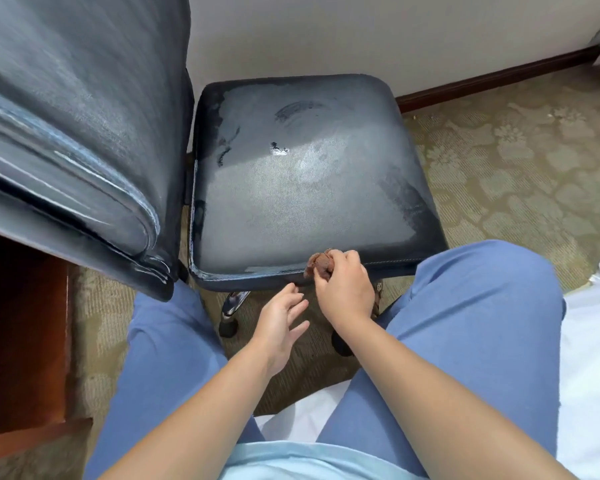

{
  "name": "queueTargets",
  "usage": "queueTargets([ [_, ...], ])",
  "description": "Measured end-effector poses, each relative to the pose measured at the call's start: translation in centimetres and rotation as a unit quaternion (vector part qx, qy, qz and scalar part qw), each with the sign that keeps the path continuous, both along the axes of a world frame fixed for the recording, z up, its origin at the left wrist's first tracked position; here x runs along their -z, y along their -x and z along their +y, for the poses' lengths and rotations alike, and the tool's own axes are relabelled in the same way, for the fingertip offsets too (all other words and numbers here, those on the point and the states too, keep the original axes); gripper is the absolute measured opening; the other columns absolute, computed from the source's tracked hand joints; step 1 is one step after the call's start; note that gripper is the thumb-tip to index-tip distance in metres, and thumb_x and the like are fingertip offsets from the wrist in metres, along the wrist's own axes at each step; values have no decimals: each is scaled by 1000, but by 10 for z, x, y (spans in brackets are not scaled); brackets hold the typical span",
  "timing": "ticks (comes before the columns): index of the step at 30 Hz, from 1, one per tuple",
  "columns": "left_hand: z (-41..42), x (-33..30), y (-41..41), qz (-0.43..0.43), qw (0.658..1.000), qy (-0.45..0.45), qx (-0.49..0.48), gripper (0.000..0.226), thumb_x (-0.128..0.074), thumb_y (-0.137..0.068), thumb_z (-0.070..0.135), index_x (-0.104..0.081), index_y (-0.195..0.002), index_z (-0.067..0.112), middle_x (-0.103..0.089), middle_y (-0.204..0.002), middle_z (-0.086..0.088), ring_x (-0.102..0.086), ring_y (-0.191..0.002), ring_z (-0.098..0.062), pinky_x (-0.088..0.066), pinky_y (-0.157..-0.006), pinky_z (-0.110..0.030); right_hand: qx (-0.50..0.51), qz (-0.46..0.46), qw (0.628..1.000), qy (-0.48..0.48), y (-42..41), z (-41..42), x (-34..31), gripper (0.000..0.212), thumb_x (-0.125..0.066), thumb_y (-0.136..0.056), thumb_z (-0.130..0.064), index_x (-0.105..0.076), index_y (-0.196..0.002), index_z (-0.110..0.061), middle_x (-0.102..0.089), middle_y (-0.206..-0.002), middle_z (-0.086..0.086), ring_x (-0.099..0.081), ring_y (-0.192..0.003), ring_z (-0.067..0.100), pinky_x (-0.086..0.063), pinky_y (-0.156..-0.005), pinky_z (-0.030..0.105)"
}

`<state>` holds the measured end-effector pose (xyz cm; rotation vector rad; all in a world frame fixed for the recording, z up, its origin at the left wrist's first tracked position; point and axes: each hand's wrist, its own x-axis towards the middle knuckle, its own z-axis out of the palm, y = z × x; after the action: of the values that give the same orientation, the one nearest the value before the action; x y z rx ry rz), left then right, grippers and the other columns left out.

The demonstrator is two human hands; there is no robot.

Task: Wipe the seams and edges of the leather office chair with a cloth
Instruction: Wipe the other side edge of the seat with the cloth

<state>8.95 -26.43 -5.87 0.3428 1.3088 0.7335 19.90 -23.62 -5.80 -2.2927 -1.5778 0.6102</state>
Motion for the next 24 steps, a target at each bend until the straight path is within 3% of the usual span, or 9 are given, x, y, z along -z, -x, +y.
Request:
queueTargets([
  [4, 0, -2, 6, 9, 1000, 3, -17, 50, -43, -99, 9, -34, -148, 12, -41, -150, -1, -45, -133, -20, -37, -105, -42, 93, -2, 996, -1, -7, 1, -5, 33, -55, -91, -27, -49, -123, -20, -48, -118, 4, -53, -106, 26, -46, -78, 37],
  [12, 0, -11, 13, -1, 999, 1, -38, 46, -43, -100, 11, -39, -145, 14, -50, -141, 0, -48, -130, -20, -37, -107, -43, -52, -11, 999, 6, 28, -6, -4, 22, -53, -92, -28, -53, -113, -22, -46, -111, 4, -51, -100, 24, -43, -72, 33],
  [19, 2, -12, 18, 1, 998, 9, -59, 43, -45, -100, 13, -41, -143, 13, -48, -144, -2, -48, -130, -21, -39, -102, -42, 37, -41, 998, -5, 6, -2, -3, 22, -56, -90, -24, -57, -112, -24, -46, -112, 3, -53, -98, 24, -46, -70, 34],
  [24, 4, -9, 17, -2, 996, 18, -89, 39, -43, -101, 13, -45, -140, 12, -52, -139, -5, -50, -128, -22, -39, -101, -41, 4, -50, 998, -34, 24, -1, 3, 18, -56, -87, -18, -58, -105, -18, -49, -109, 4, -50, -100, 26, -42, -71, 36],
])
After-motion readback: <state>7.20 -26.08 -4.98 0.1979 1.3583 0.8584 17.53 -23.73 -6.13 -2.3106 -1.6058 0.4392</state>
